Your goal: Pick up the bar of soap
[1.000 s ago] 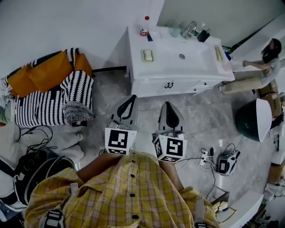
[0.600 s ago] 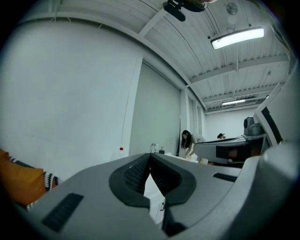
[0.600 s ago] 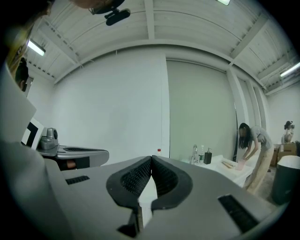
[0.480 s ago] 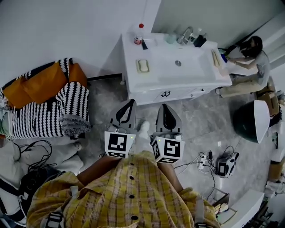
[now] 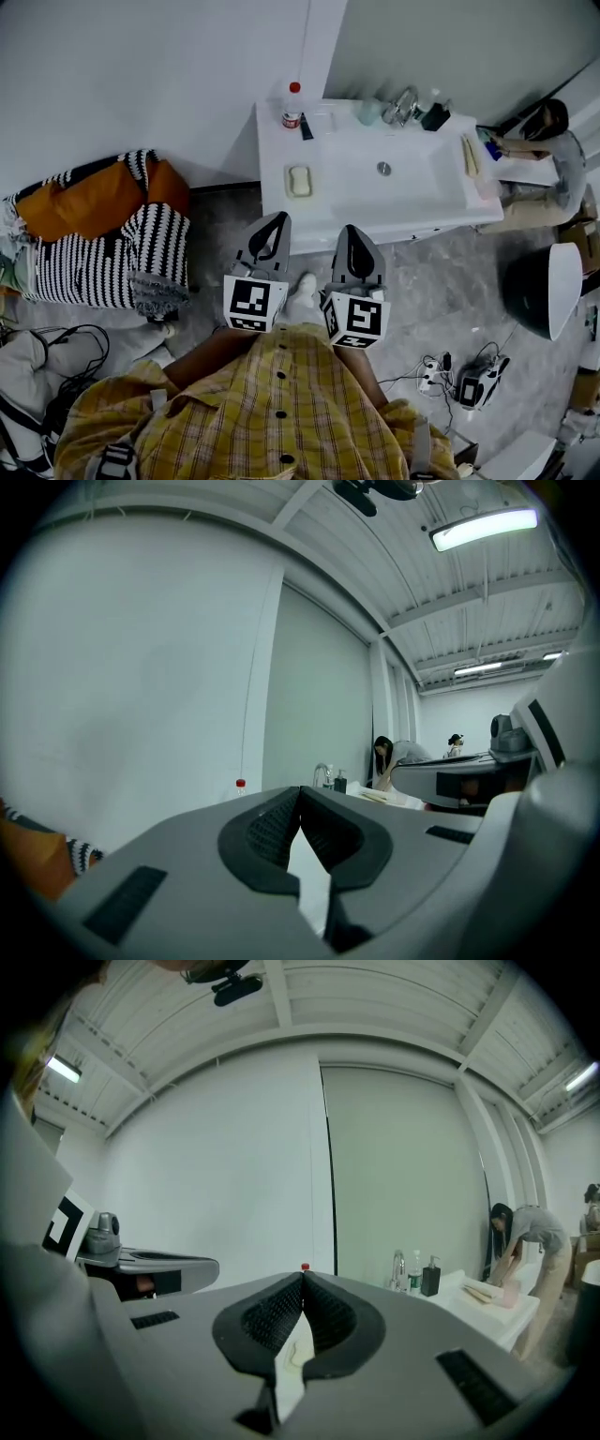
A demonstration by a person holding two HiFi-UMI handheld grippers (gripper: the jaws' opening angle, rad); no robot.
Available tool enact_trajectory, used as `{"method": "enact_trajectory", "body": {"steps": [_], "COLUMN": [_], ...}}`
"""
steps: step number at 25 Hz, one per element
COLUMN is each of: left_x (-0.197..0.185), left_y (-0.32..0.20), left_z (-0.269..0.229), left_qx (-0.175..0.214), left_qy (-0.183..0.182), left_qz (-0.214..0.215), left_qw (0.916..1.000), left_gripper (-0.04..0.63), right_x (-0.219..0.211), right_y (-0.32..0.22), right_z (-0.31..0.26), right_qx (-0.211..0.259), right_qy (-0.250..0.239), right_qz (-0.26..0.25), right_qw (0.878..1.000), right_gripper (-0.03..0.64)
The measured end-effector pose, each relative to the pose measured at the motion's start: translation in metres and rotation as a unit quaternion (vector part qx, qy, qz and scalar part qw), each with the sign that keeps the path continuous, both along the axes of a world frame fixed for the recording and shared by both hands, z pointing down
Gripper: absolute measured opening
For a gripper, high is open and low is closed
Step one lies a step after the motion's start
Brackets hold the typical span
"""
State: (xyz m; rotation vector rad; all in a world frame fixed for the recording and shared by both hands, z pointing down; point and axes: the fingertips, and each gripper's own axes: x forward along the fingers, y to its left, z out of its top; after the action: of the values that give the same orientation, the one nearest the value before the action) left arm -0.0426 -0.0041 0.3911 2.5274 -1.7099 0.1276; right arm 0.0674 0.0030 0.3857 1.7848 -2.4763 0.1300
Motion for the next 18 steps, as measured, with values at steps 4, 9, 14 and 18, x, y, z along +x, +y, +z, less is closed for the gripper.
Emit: {"method": "enact_trajectory", "body": {"steps": [4,9,14,18], "left_x": [0.023,0.046,0.053,0.050], "left_y": [-0.060,-0.121,-0.156,-0.173], "left_z": [-0.004,-0.004,0.005,0.009], "left_qx": [-0.004,-0.014,-0.028,-0.041], "left_qy": [-0.008,-0.007,-0.010,-0.014], "left_qz": [-0.010,-0.025,-0.041,-0.043], "left_qw": [0.9999,0.9996,0.9987,0.9981], "left_gripper": [0.011,0.012,0.012,0.012], "right_x": [0.017,0.036,0.037,0.029], "right_y": [-0.064,-0.127,-0.168,-0.185], "right_z": [-0.005,0.000,0.005,0.007], "right_qx": [-0.002,-0.012,-0.021,-0.030], "right_qy": [-0.004,-0.009,-0.012,-0.016], "right_qz": [-0.020,-0.040,-0.061,-0.071], "right_qw": [1.000,0.999,0.998,0.997], "right_gripper": [0.018,0.019,0.018,0.018]}}
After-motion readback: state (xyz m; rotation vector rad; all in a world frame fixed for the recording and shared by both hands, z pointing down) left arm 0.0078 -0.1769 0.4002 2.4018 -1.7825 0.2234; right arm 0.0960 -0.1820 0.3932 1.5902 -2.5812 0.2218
